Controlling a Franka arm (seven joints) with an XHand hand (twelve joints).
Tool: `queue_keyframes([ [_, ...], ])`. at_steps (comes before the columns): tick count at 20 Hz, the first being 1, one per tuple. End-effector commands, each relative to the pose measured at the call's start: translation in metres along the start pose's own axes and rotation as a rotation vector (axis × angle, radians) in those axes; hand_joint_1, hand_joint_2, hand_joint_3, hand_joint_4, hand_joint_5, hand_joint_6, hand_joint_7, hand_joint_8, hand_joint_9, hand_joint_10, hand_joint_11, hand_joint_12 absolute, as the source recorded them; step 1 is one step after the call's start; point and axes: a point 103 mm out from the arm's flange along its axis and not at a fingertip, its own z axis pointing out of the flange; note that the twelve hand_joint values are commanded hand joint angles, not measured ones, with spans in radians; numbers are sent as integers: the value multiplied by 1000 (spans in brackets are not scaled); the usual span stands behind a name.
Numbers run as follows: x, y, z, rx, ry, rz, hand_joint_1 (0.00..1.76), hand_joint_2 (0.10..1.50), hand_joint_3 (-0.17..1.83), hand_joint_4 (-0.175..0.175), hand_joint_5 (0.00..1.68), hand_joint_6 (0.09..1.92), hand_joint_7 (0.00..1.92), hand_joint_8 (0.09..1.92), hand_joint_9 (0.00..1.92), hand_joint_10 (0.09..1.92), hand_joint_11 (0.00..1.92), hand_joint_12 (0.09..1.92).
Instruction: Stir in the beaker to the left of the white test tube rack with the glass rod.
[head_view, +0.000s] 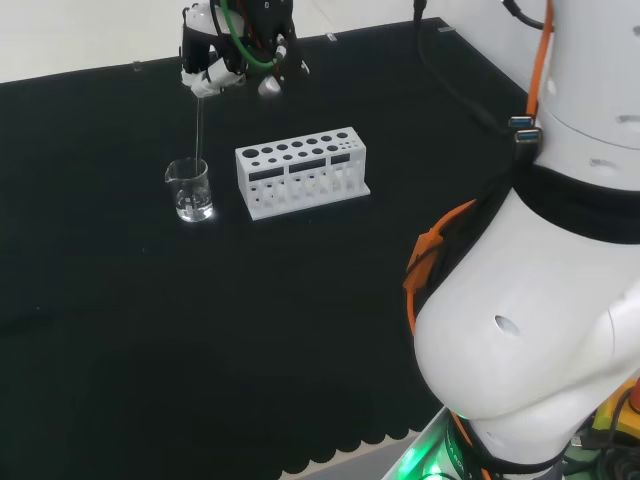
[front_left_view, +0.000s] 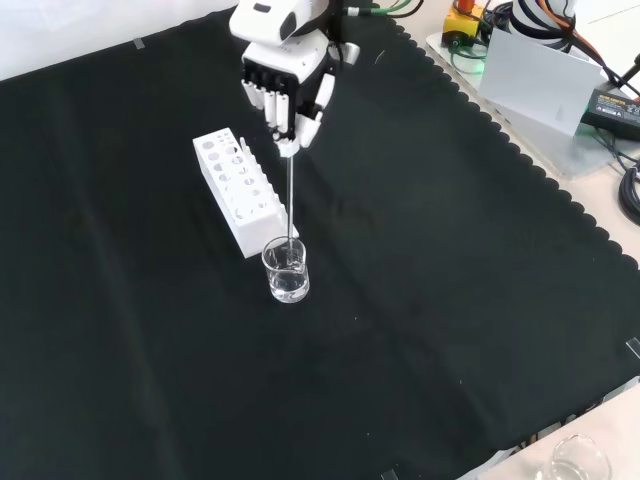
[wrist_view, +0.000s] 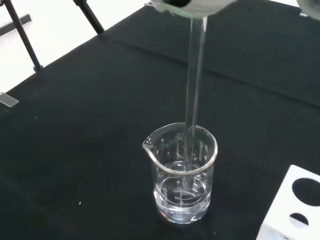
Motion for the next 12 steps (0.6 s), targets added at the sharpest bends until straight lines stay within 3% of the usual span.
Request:
queue_keyframes([
  [1, 20, -3, -6, -27, 16, -21, 1319, 1040, -175, -175, 1359, 358, 1402, 365, 1832, 376, 1725, 498],
  [12, 45, -2, -17, -48, 7, -50, 1319, 1040, -175, -175, 1360, 356, 1403, 364, 1832, 377, 1724, 502],
])
